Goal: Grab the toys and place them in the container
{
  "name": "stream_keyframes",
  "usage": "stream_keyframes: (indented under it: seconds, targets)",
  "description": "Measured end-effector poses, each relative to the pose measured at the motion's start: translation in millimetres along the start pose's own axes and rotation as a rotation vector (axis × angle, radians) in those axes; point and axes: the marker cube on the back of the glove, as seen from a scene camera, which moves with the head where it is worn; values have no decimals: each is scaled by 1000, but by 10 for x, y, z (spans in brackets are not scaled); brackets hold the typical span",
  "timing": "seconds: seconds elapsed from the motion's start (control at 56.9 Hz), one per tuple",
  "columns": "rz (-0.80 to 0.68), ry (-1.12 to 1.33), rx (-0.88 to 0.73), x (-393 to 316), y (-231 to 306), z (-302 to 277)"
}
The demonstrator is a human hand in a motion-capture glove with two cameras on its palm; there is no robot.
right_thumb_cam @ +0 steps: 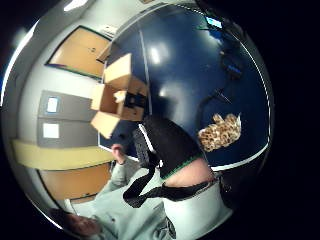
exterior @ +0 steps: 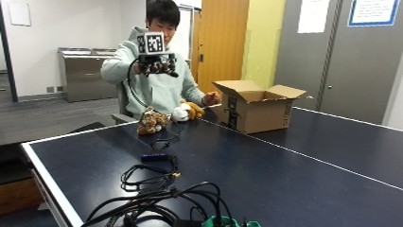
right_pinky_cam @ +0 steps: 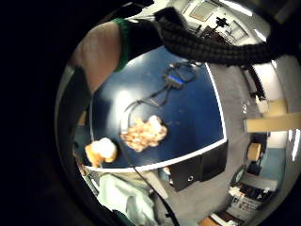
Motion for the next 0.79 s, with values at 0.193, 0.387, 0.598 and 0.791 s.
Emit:
stream_keyframes:
  seconds: [0.193, 0.387, 0.598, 0.791]
  targets:
    - [12, 85, -87, 252, 394, 1174]
    - [35, 82, -245, 337, 525, 1937]
    - [66, 134, -343, 308, 491, 2079]
    - [-2, 50, -243, 296, 316, 2097]
